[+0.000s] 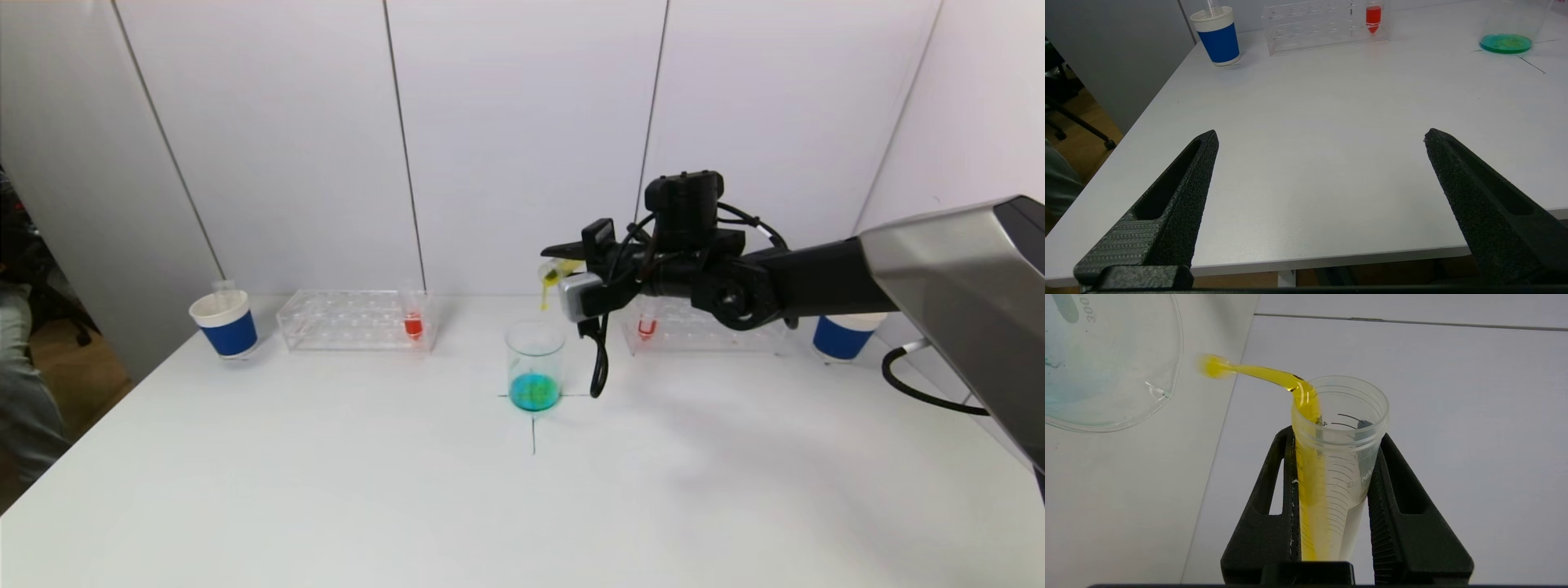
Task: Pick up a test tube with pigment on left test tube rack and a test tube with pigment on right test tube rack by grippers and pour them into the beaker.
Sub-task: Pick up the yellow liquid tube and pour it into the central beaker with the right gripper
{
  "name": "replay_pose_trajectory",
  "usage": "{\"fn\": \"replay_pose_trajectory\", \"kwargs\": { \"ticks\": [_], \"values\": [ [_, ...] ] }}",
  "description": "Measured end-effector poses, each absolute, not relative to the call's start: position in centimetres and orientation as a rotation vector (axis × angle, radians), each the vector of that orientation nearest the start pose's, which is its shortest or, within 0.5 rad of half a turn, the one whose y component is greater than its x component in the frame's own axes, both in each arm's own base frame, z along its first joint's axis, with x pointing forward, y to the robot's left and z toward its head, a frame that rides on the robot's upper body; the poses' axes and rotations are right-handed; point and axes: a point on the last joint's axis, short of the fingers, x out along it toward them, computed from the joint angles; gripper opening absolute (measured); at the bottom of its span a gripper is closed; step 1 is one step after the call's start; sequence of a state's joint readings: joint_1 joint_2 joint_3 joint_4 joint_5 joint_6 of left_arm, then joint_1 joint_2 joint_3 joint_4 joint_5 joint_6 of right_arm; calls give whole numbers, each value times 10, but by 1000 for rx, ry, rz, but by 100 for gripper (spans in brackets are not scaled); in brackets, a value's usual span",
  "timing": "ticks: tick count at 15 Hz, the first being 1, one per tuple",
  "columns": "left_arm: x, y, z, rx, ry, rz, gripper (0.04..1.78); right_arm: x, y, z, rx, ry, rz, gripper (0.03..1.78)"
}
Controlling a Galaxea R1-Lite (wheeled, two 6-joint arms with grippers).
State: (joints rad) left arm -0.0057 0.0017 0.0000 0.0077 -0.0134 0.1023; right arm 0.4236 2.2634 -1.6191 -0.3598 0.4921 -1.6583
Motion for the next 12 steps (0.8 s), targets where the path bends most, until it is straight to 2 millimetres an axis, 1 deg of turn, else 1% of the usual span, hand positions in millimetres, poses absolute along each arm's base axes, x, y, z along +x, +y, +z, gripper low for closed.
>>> {"fn": "replay_pose_trajectory", "kwargs": {
  "ticks": [12],
  "values": [
    [-23, 0, 75, 102, 8, -20, 176, 424, 203, 166, -1602, -591, 896, 53]
  ]
}}
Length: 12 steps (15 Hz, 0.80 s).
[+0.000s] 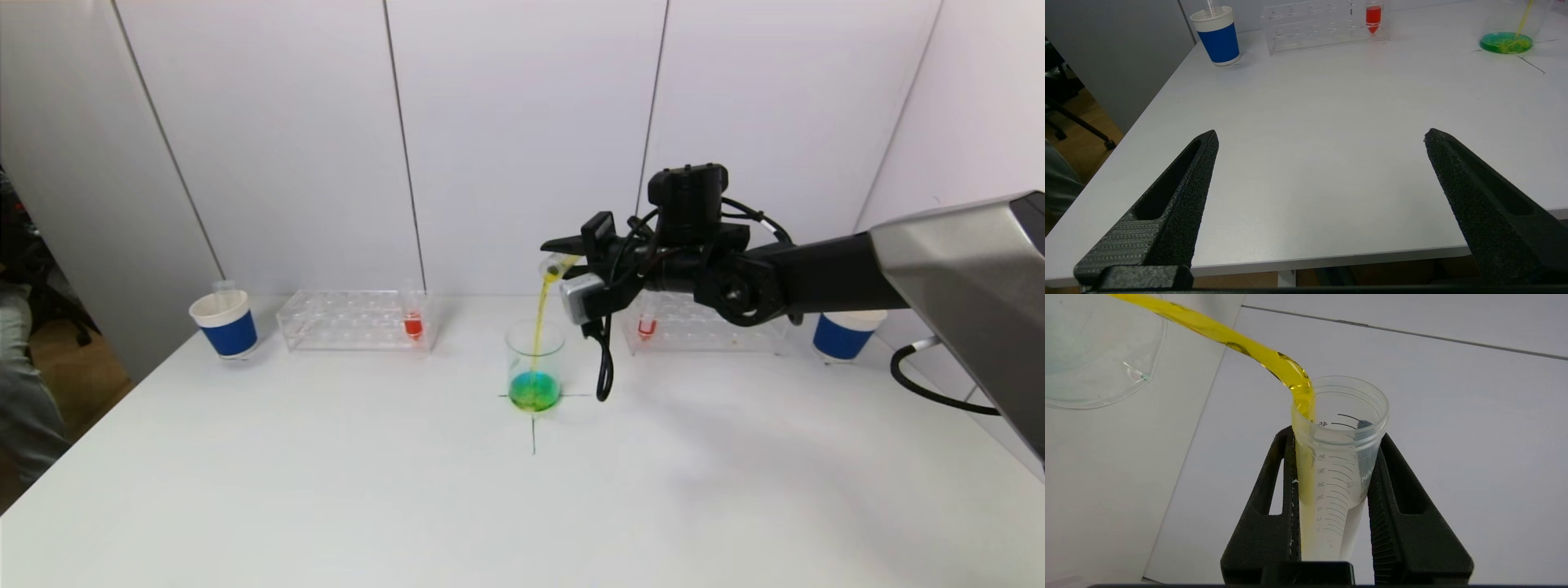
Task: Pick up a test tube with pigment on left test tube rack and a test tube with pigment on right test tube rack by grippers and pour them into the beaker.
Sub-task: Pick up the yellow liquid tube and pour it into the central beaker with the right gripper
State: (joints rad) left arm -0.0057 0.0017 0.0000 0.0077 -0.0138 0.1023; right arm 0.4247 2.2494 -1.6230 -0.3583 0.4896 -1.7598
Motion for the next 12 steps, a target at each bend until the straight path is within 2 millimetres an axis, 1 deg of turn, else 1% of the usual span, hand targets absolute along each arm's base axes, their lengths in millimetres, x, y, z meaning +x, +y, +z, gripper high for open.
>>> {"fn": "replay_pose_trajectory", "kwargs": {
  "ticks": [12],
  "values": [
    [-23, 0, 75, 102, 8, -20, 176, 427, 200, 164, -1713, -618, 864, 53]
  ]
}}
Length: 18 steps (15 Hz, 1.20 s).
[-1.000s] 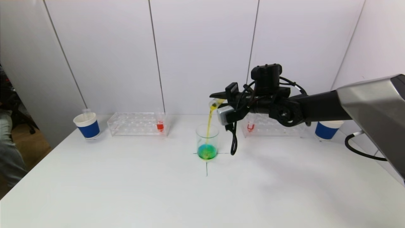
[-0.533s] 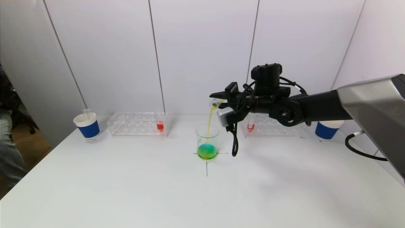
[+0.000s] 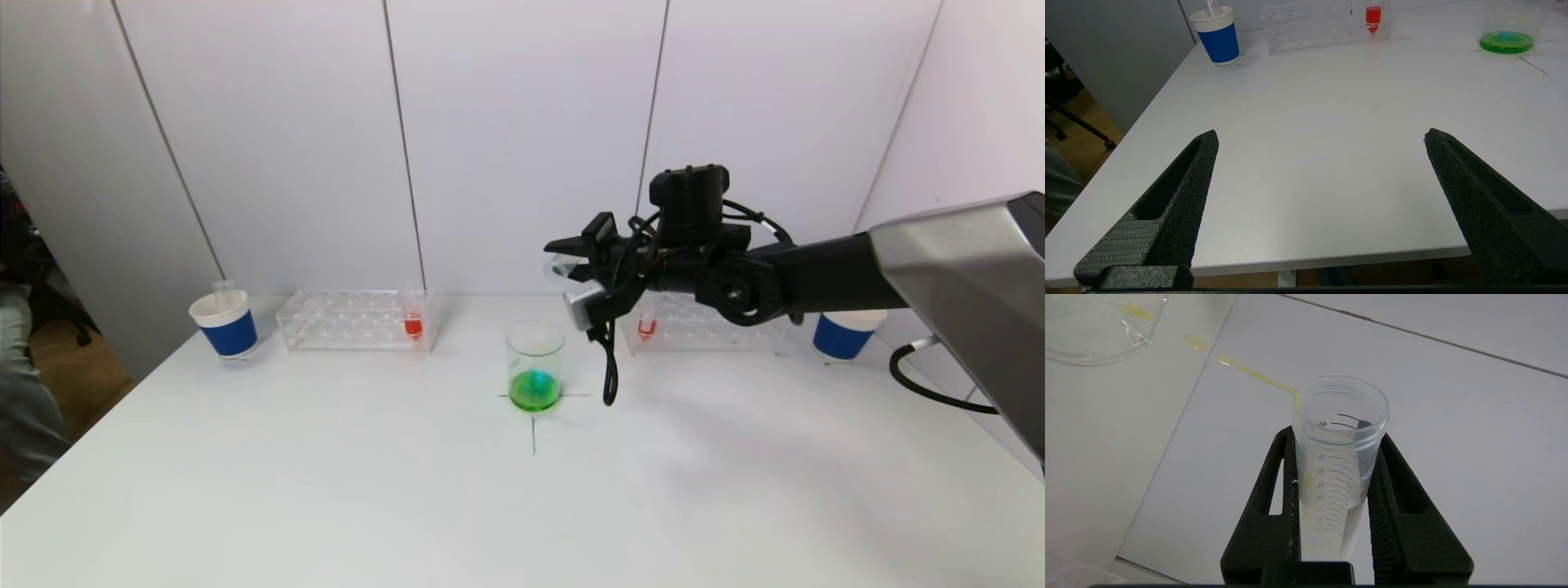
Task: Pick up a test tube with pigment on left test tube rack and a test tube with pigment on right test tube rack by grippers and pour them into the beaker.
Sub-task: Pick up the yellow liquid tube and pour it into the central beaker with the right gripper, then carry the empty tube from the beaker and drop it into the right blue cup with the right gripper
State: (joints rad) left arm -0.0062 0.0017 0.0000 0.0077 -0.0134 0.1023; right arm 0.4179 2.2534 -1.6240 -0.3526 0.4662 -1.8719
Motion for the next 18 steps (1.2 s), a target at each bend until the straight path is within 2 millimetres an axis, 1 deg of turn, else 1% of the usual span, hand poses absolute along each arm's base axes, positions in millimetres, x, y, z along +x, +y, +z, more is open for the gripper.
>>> {"fn": "replay_pose_trajectory", "kwargs": {
  "ticks": [8, 18],
  "values": [
    [-23, 0, 75, 102, 8, -21, 176, 424, 204, 161, -1786, -633, 862, 53],
    [-23, 0, 75, 102, 8, -20, 176, 419, 206, 165, -1867, -668, 838, 53]
  ]
}}
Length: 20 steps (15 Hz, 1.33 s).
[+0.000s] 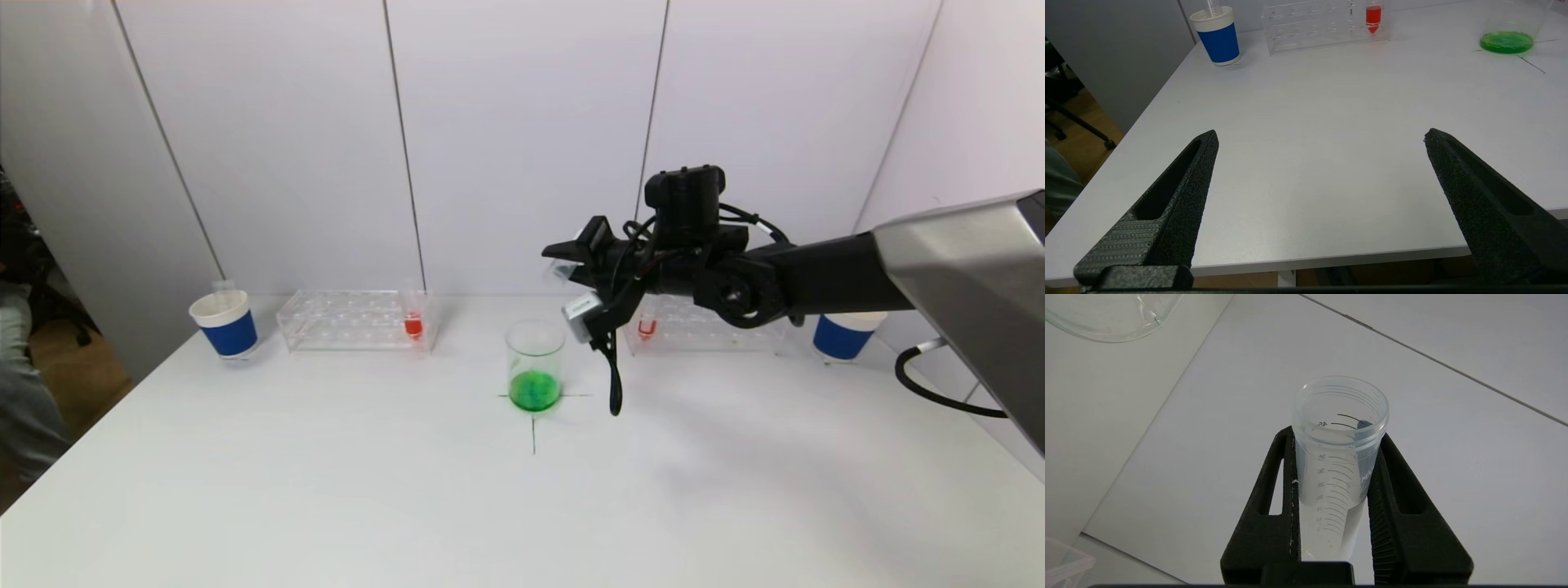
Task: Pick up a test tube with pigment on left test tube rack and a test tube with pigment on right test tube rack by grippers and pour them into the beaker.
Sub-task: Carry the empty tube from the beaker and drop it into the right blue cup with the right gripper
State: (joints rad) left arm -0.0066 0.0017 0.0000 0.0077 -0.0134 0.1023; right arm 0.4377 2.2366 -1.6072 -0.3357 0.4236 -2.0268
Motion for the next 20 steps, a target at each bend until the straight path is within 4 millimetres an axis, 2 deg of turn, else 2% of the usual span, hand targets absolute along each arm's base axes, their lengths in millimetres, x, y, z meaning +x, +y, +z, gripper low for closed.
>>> {"fn": "replay_pose_trajectory", "kwargs": {
  "ticks": [7, 16, 20],
  "values": [
    [-23, 0, 75, 102, 8, -20, 176, 415, 209, 169, -1831, -659, 839, 53],
    [-23, 0, 75, 102, 8, -20, 176, 401, 214, 192, -1415, -480, 889, 53],
    [-23, 0, 75, 102, 8, -20, 176, 399, 209, 213, -1183, -377, 842, 53]
  ]
}}
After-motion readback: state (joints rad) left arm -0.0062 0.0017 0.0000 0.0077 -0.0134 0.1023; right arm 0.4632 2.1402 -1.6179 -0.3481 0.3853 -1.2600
